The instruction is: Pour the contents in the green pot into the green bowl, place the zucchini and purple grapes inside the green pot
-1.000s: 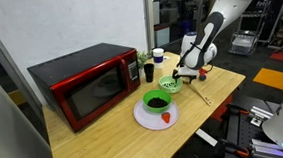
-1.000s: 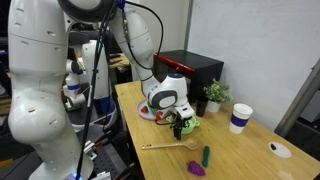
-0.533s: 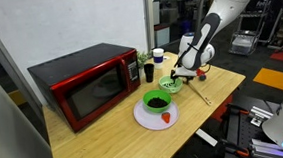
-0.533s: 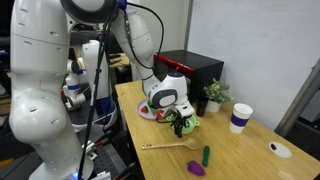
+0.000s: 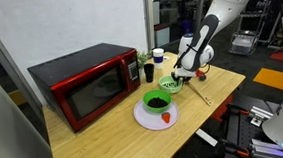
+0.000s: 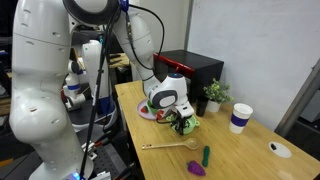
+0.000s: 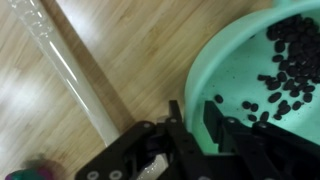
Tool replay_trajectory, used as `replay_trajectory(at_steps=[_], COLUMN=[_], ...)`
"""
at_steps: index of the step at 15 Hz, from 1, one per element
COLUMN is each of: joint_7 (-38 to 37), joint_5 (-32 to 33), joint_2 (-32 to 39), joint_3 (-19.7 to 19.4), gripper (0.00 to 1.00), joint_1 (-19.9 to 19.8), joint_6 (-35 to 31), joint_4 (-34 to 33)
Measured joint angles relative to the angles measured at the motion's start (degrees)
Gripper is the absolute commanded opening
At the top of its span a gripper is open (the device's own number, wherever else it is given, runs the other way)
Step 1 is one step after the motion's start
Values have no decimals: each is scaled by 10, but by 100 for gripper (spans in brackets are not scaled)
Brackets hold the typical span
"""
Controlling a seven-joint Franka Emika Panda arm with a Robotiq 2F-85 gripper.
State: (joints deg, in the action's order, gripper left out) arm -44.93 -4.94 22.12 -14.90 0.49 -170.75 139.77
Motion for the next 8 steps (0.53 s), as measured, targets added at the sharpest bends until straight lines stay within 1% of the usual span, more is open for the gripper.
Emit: replay_trajectory(at_steps=[1,3,4,8], joint_7=[0,3,6,48], joint_5=[0,0,-3,-23], joint_2=[0,0,-1,-6], joint_3=[0,0,1,15], gripper=[0,0,2,2], joint_1=[0,0,0,-6], joint_6=[0,-2,-4,-1], joint_4=[0,0,-1,-5])
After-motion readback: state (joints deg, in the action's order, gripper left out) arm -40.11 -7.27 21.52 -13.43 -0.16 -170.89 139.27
